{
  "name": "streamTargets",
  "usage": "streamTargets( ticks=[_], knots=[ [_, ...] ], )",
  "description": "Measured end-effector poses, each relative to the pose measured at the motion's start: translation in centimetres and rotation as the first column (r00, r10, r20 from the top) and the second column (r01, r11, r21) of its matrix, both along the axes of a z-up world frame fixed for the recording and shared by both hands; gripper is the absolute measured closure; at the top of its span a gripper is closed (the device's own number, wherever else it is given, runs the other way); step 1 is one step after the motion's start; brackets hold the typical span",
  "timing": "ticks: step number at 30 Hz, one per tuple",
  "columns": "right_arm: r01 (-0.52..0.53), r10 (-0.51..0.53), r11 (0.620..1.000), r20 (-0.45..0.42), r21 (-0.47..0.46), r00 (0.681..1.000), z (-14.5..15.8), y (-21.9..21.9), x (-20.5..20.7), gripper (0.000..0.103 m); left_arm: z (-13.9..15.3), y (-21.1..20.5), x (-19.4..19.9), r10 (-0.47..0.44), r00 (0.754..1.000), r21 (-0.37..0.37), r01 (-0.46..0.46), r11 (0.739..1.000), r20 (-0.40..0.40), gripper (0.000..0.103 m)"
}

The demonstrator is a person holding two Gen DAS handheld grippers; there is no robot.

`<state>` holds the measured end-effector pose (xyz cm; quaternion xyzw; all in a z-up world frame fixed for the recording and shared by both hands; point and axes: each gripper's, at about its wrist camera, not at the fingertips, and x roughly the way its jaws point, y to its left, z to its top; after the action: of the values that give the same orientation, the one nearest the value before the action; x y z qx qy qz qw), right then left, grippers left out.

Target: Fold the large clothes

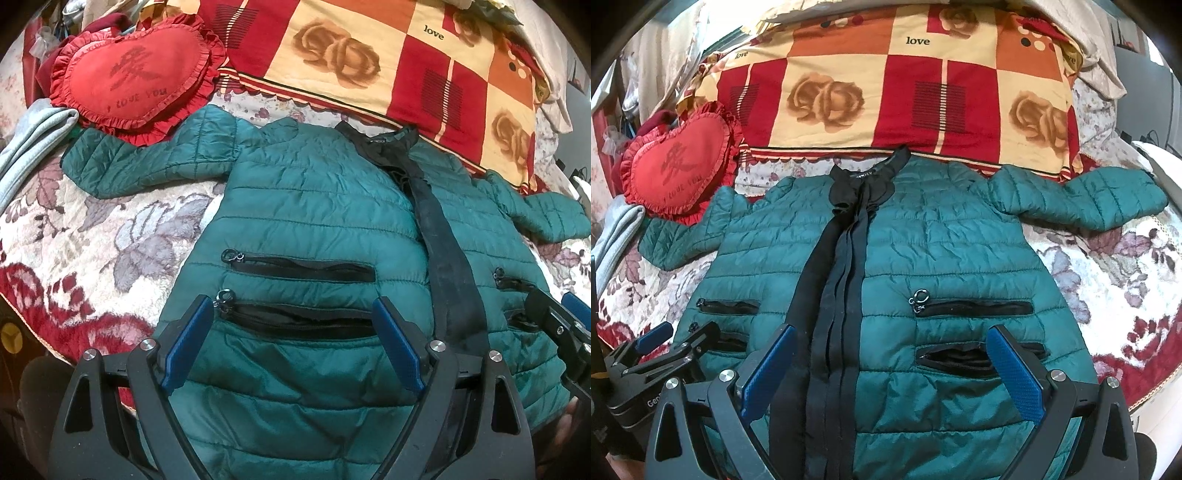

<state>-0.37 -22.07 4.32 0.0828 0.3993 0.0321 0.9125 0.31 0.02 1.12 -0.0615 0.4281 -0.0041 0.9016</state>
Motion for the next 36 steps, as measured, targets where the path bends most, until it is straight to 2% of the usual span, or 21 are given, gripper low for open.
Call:
streamTargets(
  ticks=[5,10,12,14,21,23,36],
  knots=[
    [-0.01,0.01,1.0,0.01,0.003,1.0,0.1,0.2,0.2,0.002,-0.1,0.2,-0.1,0.003,1.0,-0.021,-0.003,1.0,0.013,0.015],
    [-0.02,0.02,1.0,-0.003,-0.018,1.0,-0.1,0.6,0.3,0.002,-0.2,0.3,-0.3,0.004,1.0,-0.009,-0.004,1.0,0.017,0.015],
    [-0.023,0.023,0.999,-0.012,-0.025,1.0,-0.2,0.8,0.3,0.002,-0.2,0.3,-0.3,0.004,1.0,-0.012,-0.004,1.0,0.007,0.015],
    [-0.027,0.026,0.999,-0.014,-0.027,1.0,-0.2,1.0,0.4,0.002,-0.5,0.2,-0.1,0.002,1.0,0.025,-0.002,1.0,-0.007,0.015],
    [-0.032,0.032,0.999,-0.009,-0.034,0.999,-0.1,1.3,0.8,0.002,-0.5,0.3,0.0,0.006,0.999,0.015,-0.005,1.0,-0.031,0.015],
    [-0.035,0.034,0.999,-0.009,-0.033,0.999,-0.1,1.4,0.9,0.002,-0.8,0.4,0.2,0.007,0.999,0.039,-0.006,0.999,-0.041,0.015],
    [-0.044,0.043,0.999,-0.03,-0.03,0.999,-0.4,1.9,1.7,0.002,-0.9,1.0,0.9,0.01,0.994,-0.007,-0.01,1.0,-0.113,0.015]
  ],
)
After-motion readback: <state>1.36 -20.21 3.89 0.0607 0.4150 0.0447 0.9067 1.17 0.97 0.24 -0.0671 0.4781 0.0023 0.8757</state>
